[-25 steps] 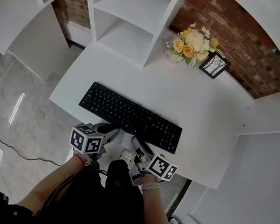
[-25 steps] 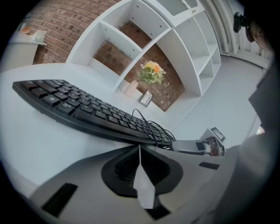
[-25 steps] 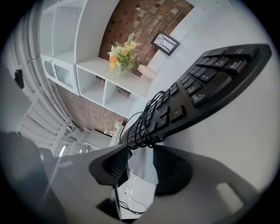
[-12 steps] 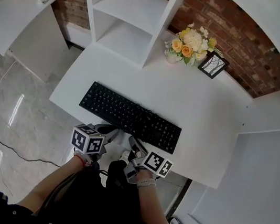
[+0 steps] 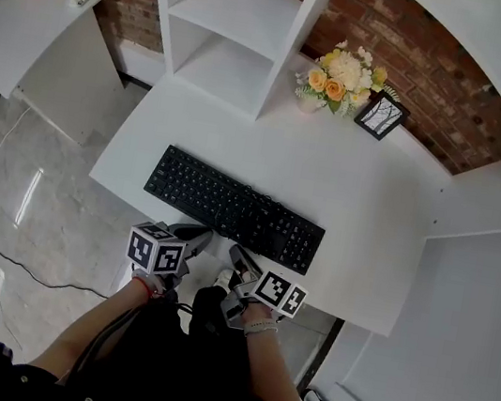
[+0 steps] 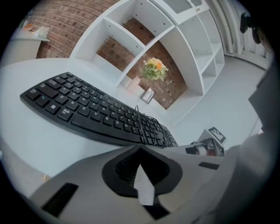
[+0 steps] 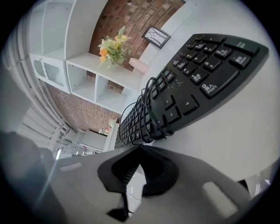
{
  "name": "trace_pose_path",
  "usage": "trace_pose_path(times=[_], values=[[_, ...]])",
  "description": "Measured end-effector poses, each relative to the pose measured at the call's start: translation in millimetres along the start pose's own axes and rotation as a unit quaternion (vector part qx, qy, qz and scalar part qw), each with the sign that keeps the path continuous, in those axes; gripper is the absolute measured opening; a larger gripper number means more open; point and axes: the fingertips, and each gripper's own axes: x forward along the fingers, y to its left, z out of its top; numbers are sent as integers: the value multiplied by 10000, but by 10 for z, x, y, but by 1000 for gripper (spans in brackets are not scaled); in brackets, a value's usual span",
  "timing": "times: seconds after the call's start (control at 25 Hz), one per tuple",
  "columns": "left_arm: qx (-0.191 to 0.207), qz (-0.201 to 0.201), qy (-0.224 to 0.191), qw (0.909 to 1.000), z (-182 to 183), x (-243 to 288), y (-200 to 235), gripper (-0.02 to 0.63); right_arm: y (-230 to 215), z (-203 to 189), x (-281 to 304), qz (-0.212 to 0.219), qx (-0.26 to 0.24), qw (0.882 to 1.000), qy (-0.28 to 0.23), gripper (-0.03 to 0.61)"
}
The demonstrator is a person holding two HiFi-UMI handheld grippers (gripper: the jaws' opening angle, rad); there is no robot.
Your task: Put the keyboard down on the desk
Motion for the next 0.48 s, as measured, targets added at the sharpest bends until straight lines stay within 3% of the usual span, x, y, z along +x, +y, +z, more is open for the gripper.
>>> trace_pose_path(times=[0.32,0.48], values=[[105,-100,-105,9998,71,22,-114,-9,144,80,-86,323,-399,9985,-201,2],[200,-161,-152,9996,138,14,-178,-9,243,118,-136,359,-856,9954,-244,2]])
